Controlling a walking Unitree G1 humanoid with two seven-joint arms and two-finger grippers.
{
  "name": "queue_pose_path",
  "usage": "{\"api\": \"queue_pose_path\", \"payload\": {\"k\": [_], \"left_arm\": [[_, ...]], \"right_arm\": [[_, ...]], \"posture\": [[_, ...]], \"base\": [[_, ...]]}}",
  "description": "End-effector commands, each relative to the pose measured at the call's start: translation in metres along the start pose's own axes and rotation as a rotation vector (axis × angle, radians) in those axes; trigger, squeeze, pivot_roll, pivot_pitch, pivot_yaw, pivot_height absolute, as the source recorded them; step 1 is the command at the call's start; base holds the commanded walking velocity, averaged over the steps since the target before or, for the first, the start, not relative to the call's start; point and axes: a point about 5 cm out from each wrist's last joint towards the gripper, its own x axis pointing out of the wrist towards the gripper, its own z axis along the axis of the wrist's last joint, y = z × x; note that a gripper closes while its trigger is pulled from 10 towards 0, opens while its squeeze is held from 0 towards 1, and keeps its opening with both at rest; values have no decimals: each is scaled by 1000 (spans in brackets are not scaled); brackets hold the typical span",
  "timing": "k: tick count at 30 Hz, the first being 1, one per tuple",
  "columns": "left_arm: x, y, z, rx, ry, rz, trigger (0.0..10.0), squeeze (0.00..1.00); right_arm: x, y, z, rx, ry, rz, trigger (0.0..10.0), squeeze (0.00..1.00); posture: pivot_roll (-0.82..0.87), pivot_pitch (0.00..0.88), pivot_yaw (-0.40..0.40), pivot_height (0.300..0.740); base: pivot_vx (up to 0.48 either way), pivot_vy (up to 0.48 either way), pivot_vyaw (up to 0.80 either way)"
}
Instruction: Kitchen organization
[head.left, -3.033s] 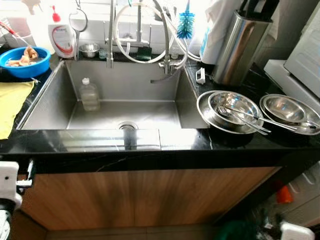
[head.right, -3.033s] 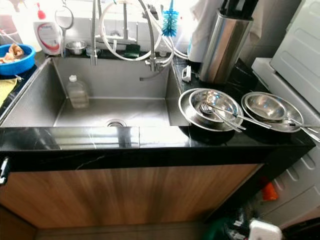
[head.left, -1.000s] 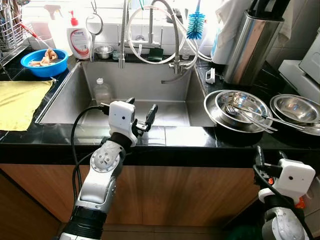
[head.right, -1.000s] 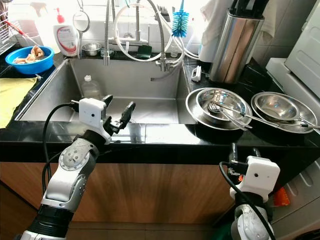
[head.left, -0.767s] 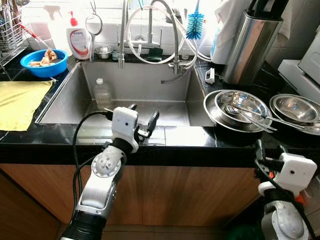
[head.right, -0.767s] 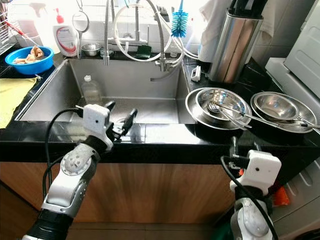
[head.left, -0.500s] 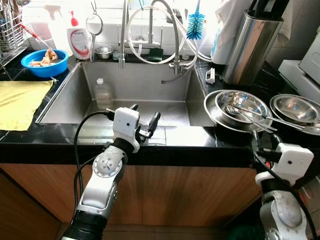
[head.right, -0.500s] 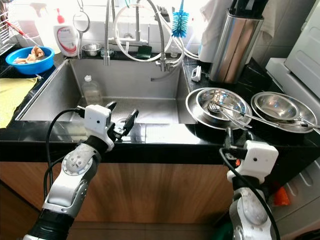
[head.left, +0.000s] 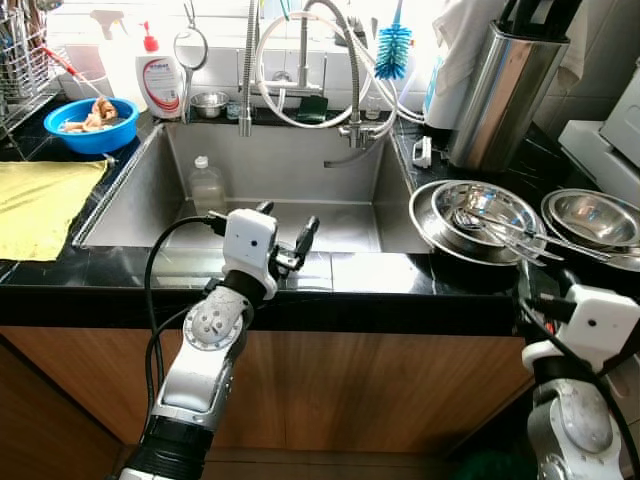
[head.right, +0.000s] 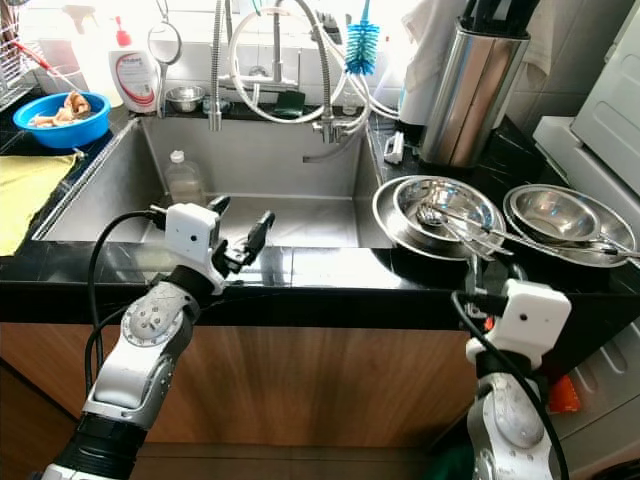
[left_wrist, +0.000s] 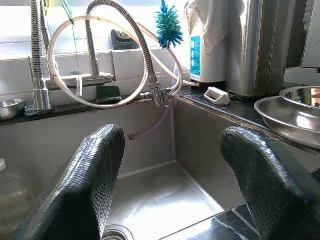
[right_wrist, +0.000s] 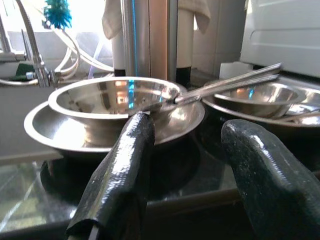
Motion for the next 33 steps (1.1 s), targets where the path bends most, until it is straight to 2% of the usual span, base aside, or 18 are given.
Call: {"api": "queue_pose_path", "payload": {"k": [1,4,7,16,24,26,32,33], "left_arm": [[3,0,3,17,-10,-8,10000,0],[4,-1,2,23,-10,-13,10000,0],[4,0,2,27,-11,-11,10000,0],[2,-1,1,27,-10,-7,10000,0],[2,-4,0,24,-15,-11,10000,0],[1,-5,0,23,-16,-15,10000,0],[0,-5,0,23,-18,-19,10000,0],[-1,-5,-1,23,-18,-18,10000,0]], "right_arm": [[0,0,4,3,-10,-9,10000,0],[-4,4,0,5,12,13,10000,0],[-6,2,12,11,-34,-15,10000,0],[-1,0,25,7,-81,-31,10000,0],[4,-12,38,6,-137,-124,10000,0],[4,-20,39,48,-141,-179,10000,0],[5,-26,36,136,-125,-227,10000,0],[7,-28,37,203,-129,-236,10000,0]], "posture": [[16,0,-41,740],[16,0,-40,740],[11,0,-40,740],[7,0,-45,740],[8,0,-49,740],[9,0,-49,740],[12,0,-51,740],[16,0,-55,740]], "base": [[0,0,0],[0,0,0],[0,0,0],[0,0,0],[0,0,0],[0,0,0],[0,0,0],[0,0,0]]}}
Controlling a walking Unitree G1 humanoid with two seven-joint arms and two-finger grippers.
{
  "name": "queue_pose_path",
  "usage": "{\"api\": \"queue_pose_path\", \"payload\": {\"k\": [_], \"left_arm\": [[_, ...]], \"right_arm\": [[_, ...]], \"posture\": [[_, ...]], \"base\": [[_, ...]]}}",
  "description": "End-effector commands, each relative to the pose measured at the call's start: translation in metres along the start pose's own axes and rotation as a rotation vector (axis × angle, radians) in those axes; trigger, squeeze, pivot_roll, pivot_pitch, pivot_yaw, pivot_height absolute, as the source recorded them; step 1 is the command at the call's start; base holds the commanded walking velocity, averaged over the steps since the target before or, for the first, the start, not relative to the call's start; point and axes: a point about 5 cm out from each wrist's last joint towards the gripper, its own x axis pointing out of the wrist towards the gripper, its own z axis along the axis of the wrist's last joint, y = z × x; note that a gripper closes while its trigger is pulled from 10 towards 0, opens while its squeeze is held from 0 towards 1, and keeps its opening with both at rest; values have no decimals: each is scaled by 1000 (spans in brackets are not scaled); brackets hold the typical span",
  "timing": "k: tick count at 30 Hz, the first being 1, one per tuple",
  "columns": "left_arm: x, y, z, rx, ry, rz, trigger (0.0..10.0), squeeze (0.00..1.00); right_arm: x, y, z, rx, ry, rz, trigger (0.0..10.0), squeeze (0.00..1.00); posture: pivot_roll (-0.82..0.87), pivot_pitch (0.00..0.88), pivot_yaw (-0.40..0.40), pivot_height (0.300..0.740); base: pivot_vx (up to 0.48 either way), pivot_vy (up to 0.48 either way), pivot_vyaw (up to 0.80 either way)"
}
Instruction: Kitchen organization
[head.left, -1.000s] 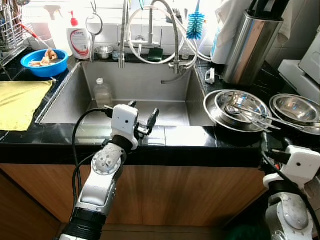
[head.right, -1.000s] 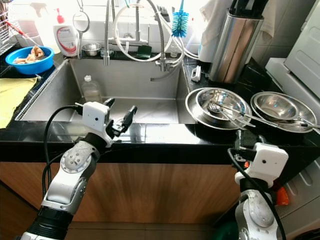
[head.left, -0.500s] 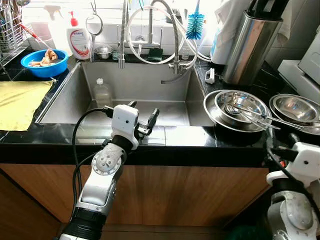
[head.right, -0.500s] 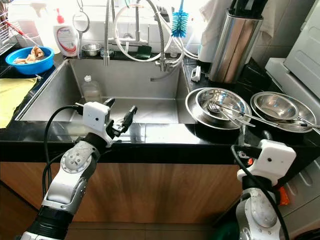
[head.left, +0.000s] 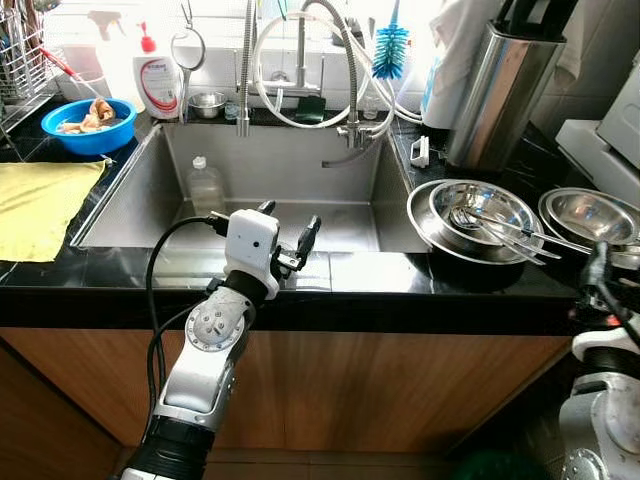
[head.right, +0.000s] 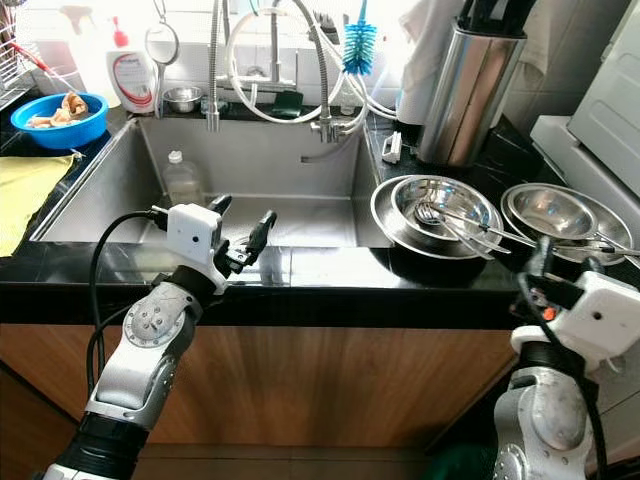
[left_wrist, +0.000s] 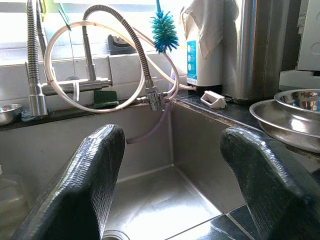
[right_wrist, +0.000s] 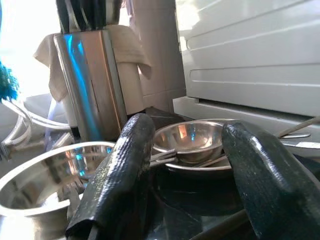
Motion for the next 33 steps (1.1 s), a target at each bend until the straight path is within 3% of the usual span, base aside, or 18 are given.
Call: {"api": "queue_pose_path", "payload": {"k": [1,10,17,19,23,26,30,33], "left_arm": [[-2,-2,-1,19,-2,-12,10000,0],[-3,0,-1,17,2,-2,10000,0],[-3,9,-5,-6,19,46,10000,0],[-2,9,-3,-3,15,41,10000,0],[-1,10,-3,0,15,41,10000,0],[-1,8,-3,4,12,36,10000,0],[-1,7,-1,14,9,29,10000,0],[1,8,2,8,-1,26,10000,0]], "right_arm": [[3,-3,2,59,8,-21,10000,0],[7,-2,-1,94,34,-3,10000,0],[0,-1,-5,-17,38,57,10000,0],[5,-10,-7,-1,43,29,10000,0],[13,-13,-6,64,40,21,10000,0],[19,-10,-11,140,64,40,10000,0],[24,-7,-12,150,58,53,10000,0],[28,-1,-20,258,102,90,10000,0]], "posture": [[16,0,-55,740],[25,0,-59,740],[21,0,-57,740],[23,0,-55,740],[21,0,-53,740],[26,0,-51,740],[28,0,-50,740],[29,0,-49,740]], "base": [[0,0,0],[0,0,0],[0,0,0],[0,0,0],[0,0,0],[0,0,0],[0,0,0],[0,0,0]]}}
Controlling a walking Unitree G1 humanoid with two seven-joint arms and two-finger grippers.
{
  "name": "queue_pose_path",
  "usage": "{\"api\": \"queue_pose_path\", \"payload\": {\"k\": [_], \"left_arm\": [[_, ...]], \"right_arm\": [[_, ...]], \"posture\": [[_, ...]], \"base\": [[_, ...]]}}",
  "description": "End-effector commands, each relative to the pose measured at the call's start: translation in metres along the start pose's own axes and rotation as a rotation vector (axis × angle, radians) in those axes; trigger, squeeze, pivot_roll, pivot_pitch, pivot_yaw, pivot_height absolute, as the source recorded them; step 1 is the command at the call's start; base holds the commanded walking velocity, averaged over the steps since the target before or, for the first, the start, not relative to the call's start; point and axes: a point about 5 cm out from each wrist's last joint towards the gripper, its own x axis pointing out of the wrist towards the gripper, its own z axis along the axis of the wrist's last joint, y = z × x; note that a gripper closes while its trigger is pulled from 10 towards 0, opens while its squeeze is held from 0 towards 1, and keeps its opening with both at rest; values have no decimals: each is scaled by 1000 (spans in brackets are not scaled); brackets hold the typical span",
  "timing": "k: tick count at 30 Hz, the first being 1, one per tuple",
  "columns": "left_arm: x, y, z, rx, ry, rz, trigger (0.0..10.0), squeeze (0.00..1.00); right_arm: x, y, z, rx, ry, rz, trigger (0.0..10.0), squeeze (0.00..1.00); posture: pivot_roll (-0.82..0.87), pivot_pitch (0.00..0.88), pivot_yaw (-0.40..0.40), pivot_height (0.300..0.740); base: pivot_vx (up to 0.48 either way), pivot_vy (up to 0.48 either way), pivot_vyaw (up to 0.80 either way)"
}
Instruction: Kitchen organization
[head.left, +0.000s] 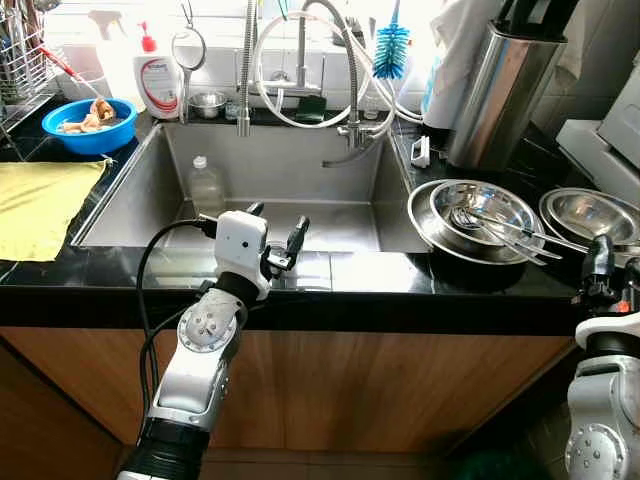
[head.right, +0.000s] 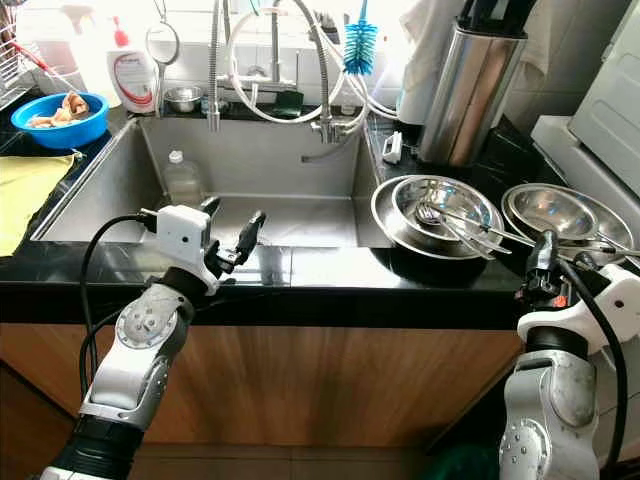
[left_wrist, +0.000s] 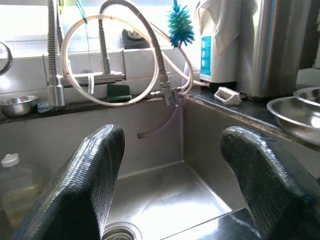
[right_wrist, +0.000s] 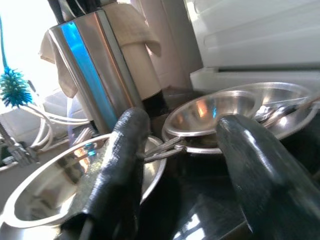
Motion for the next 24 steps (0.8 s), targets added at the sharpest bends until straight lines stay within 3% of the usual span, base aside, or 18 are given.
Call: {"api": "queue_pose_path", "payload": {"k": [1,16,17,18,20,24], "left_arm": [[5,-3,6,10,-16,-19,10000,0],[4,-7,6,17,-17,-29,10000,0],[3,-7,6,18,-17,-29,10000,0],[3,-7,6,18,-17,-29,10000,0],[3,-7,6,20,-17,-29,10000,0],[3,-8,6,21,-19,-33,10000,0]], "right_arm": [[3,-1,-5,44,21,5,10000,0],[22,1,-7,56,-3,12,10000,0],[23,2,-6,55,-10,15,3294,0],[23,2,-6,55,-10,15,3294,0],[23,2,-5,56,-14,17,1843,0],[23,3,-5,57,-18,19,1961,0]], "posture": [[31,0,-47,740],[49,0,-55,740],[49,0,-56,740],[49,0,-56,740],[48,0,-56,740],[50,0,-56,740]], "base": [[0,0,0],[0,0,0],[0,0,0],[0,0,0],[0,0,0],[0,0,0]]}}
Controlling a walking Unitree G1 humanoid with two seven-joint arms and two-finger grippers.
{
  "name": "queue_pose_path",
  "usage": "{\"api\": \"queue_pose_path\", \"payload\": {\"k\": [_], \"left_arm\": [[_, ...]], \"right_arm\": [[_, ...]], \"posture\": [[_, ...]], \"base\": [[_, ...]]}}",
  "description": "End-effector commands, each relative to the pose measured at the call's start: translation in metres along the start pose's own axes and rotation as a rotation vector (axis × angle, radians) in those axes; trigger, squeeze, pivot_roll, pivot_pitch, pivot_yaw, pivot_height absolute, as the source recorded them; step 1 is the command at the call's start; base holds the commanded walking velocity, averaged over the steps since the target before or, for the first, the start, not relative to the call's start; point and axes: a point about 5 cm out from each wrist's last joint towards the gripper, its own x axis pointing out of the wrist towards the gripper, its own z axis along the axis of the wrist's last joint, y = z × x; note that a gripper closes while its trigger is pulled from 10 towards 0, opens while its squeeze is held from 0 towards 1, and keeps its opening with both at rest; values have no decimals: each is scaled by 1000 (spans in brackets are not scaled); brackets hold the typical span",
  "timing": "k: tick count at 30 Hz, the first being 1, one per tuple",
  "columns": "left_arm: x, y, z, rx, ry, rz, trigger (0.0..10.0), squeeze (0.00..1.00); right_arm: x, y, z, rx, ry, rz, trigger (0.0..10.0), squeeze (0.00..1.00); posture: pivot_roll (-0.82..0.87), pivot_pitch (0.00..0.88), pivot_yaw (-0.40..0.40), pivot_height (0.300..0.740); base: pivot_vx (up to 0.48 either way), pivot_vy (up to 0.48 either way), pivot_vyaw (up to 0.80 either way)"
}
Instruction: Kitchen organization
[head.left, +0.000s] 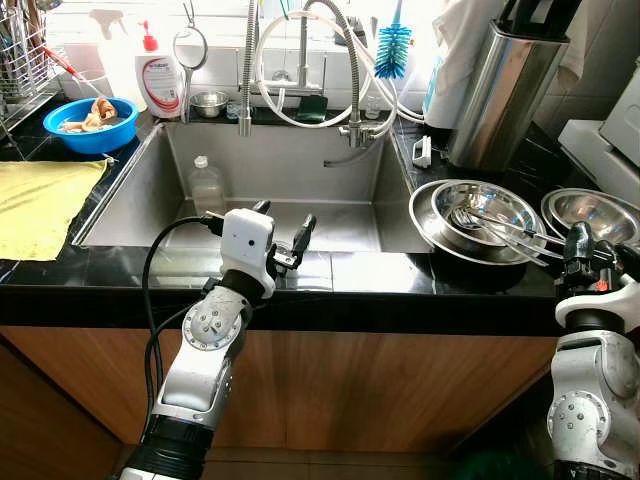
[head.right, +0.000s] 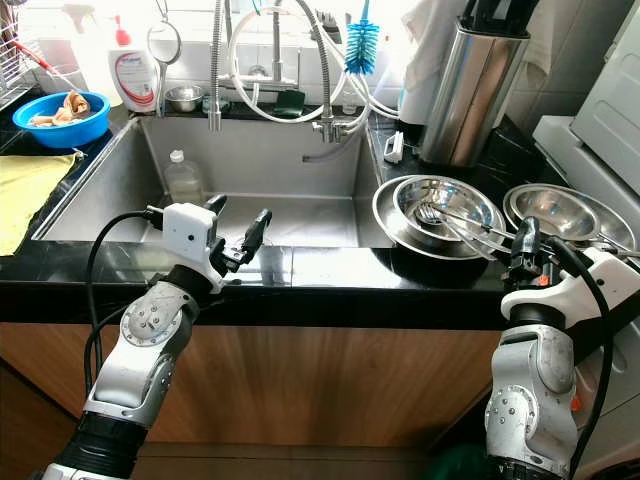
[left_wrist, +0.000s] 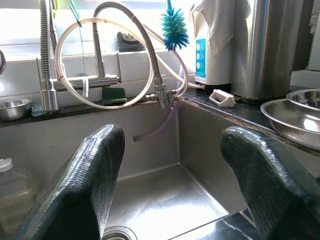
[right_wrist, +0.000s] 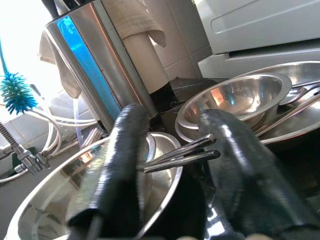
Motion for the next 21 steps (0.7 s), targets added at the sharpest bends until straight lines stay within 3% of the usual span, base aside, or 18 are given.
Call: {"api": "queue_pose_path", "payload": {"k": [1,2,8,10,11,20,21], "left_arm": [[1,-2,4,22,-13,-13,10000,0],[1,-3,4,22,-13,-14,10000,0],[1,-3,5,23,-14,-18,10000,0],[1,-3,5,23,-13,-19,10000,0],[1,-3,5,24,-13,-20,10000,0],[2,-3,6,30,-14,-22,10000,0],[2,-2,6,32,-16,-22,10000,0]], "right_arm": [[3,0,4,-1,-19,-2,1961,0],[3,0,4,-1,-21,-1,1098,0],[3,3,4,0,-26,4,902,0],[3,3,4,4,-28,3,627,0],[3,4,4,2,-28,5,0,0],[5,8,5,0,-34,16,0,0],[7,11,6,3,-41,28,902,0]], "posture": [[50,0,-56,740],[50,0,-56,740],[50,0,-56,740],[50,0,-56,740],[52,0,-56,740],[55,0,-54,740],[57,0,-54,740]], "base": [[0,0,0],[0,0,0],[0,0,0],[0,0,0],[0,0,0],[0,0,0],[0,0,0]]}}
